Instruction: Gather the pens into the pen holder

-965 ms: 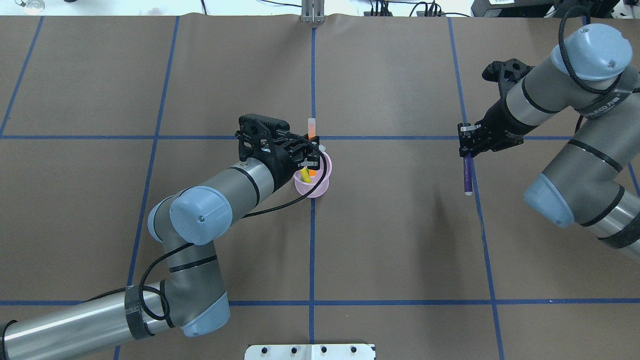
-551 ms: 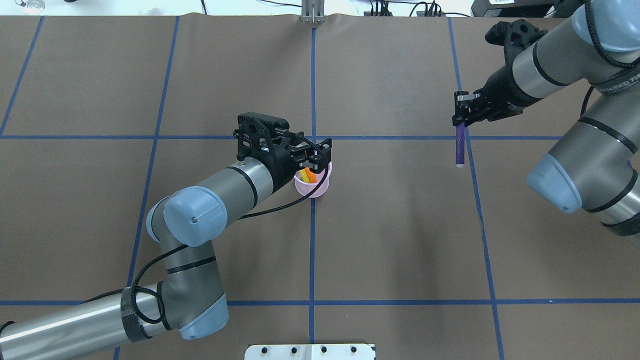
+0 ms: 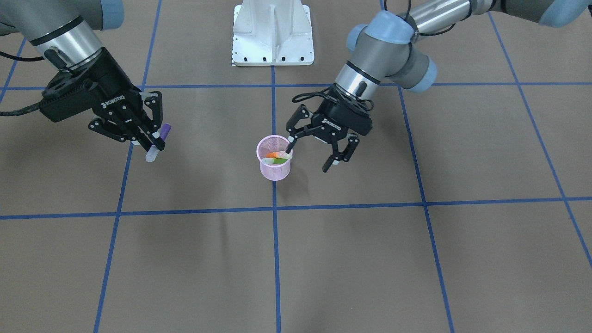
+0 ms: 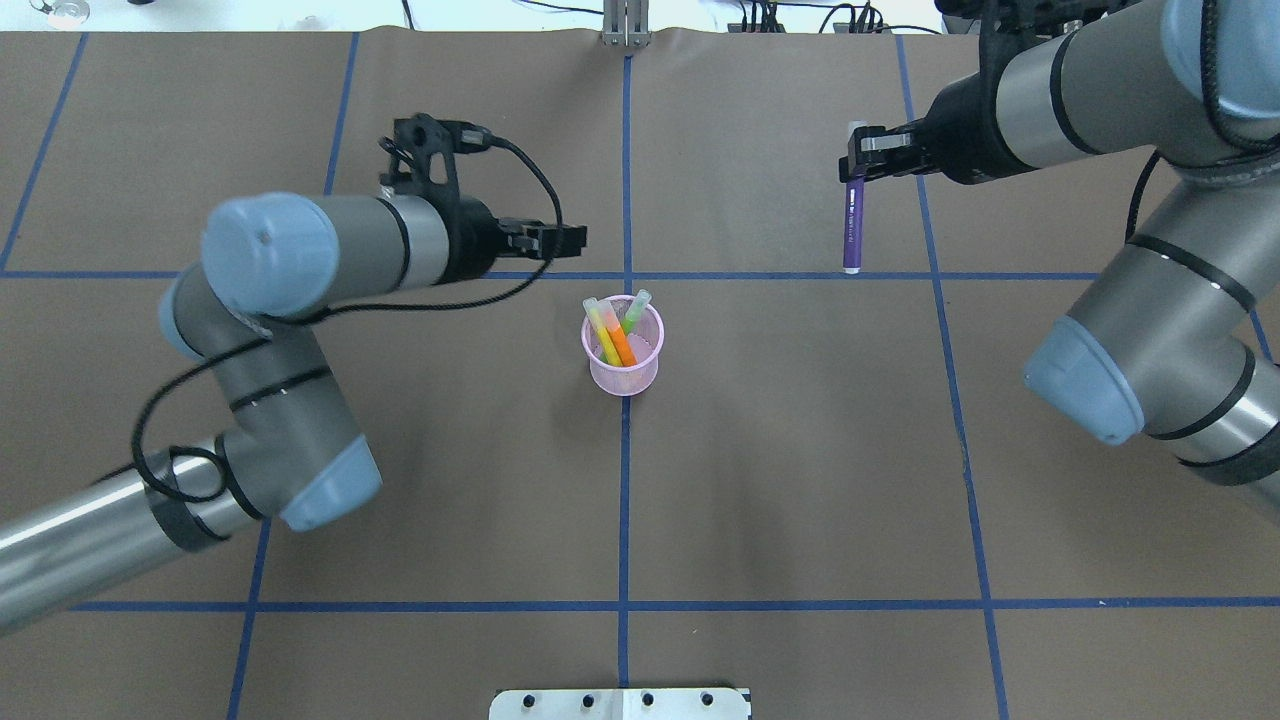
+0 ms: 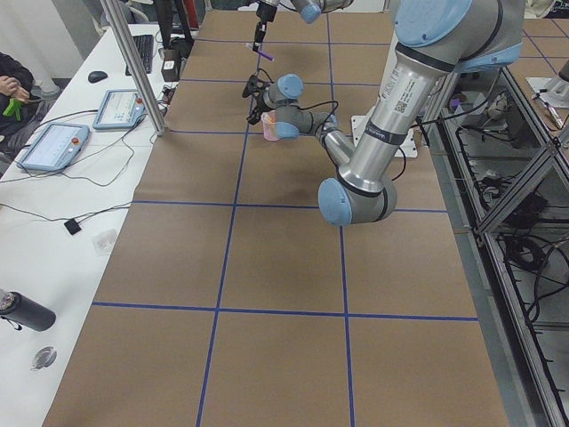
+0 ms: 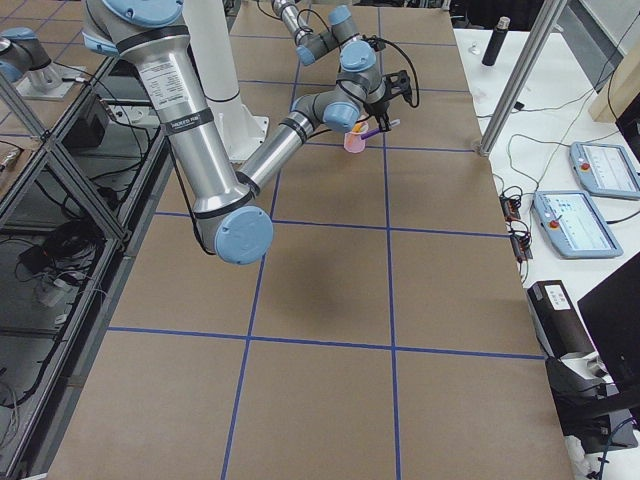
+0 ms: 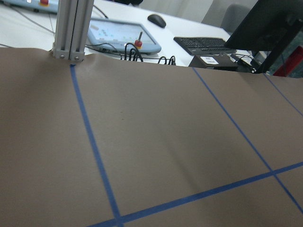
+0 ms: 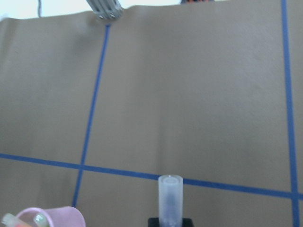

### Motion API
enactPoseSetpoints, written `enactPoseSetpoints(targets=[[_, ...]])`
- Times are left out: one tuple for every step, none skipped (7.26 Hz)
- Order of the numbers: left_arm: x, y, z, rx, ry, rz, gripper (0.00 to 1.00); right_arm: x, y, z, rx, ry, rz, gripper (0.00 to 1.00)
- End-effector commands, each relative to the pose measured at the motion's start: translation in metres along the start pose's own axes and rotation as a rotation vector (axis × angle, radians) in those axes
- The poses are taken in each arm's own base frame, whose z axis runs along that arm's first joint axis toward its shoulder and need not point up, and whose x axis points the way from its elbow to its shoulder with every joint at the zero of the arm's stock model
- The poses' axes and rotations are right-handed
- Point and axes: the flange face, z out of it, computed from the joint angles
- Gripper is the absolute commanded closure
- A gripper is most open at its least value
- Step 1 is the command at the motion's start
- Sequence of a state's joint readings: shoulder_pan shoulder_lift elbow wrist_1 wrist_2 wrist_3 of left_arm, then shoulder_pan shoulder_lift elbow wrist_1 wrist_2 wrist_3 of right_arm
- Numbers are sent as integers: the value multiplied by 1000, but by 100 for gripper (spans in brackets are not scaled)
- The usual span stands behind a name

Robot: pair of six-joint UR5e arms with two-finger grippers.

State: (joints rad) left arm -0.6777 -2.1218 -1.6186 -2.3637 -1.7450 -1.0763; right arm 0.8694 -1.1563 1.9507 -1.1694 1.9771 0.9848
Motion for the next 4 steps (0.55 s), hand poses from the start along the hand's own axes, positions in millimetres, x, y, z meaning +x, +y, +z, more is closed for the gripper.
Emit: enactPoseSetpoints(targets=[[-106, -92, -64, -253, -89, -169, 1, -54, 37, 25, 139, -124, -100, 100], [-127, -112, -83, -329, -124, -217, 1, -83, 63, 47, 205, -128, -118, 100], [-141, -120, -90, -333, -143, -201, 1, -108, 84, 74, 262, -106, -123, 100], [-154, -127, -95, -324, -159, -197, 1, -119, 105, 94, 294, -87, -129, 100]])
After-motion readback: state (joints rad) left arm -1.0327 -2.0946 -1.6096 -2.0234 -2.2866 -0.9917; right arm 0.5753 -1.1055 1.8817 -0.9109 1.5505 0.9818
